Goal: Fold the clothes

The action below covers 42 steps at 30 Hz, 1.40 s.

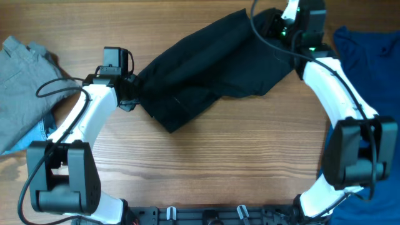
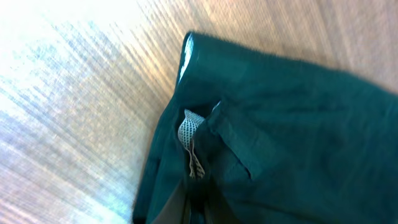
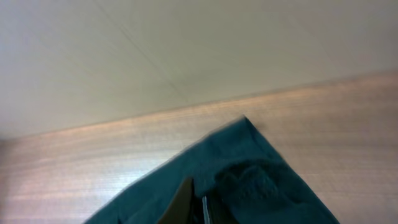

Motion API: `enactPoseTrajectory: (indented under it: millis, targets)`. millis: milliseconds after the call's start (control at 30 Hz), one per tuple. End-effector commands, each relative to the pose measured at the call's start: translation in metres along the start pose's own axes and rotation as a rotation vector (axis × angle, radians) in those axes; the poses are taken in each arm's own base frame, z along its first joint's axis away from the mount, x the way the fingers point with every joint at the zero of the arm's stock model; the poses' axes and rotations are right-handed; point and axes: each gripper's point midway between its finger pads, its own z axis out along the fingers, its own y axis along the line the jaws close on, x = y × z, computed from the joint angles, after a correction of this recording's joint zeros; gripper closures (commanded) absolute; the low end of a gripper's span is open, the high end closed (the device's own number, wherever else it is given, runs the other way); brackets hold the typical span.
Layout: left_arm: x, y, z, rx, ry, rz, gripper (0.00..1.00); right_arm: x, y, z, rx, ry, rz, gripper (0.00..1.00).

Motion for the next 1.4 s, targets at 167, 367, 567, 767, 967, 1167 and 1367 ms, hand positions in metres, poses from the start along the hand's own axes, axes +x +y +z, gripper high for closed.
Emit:
enactPoseTrajectory:
  millis: [167,367,567,767,967,1167,1367]
  targets:
    - [-0.023,-0.003,0.001,0.030,-0.056,-0.116,0.74,-0.016,0.036,0.039,-0.111,-0.180,-0.054,0.65]
    - [-0.027,-0.009,-0.007,0.077,-0.036,-0.100,0.10,0.007,0.017,0.046,-0.056,-0.092,-0.063,0.00]
    - [-0.038,-0.007,-0.023,0.103,-0.060,-0.045,0.00,0.050,-0.005,0.039,0.008,0.110,-0.042,0.00]
    - [-0.036,-0.009,-0.034,0.132,-0.038,0.053,0.00,0.065,0.011,0.018,-0.057,0.223,-0.089,0.00]
    - [-0.004,0.000,-0.036,0.128,0.107,0.195,0.00,0.104,0.012,0.004,-0.082,0.396,-0.028,0.00]
    - [0.008,-0.012,-0.038,0.173,0.111,0.363,0.01,0.130,-0.008,-0.004,0.016,0.484,-0.023,0.05]
    - [0.025,-0.036,-0.044,0.271,0.131,0.458,0.27,0.151,-0.021,-0.008,0.045,0.546,-0.085,0.22]
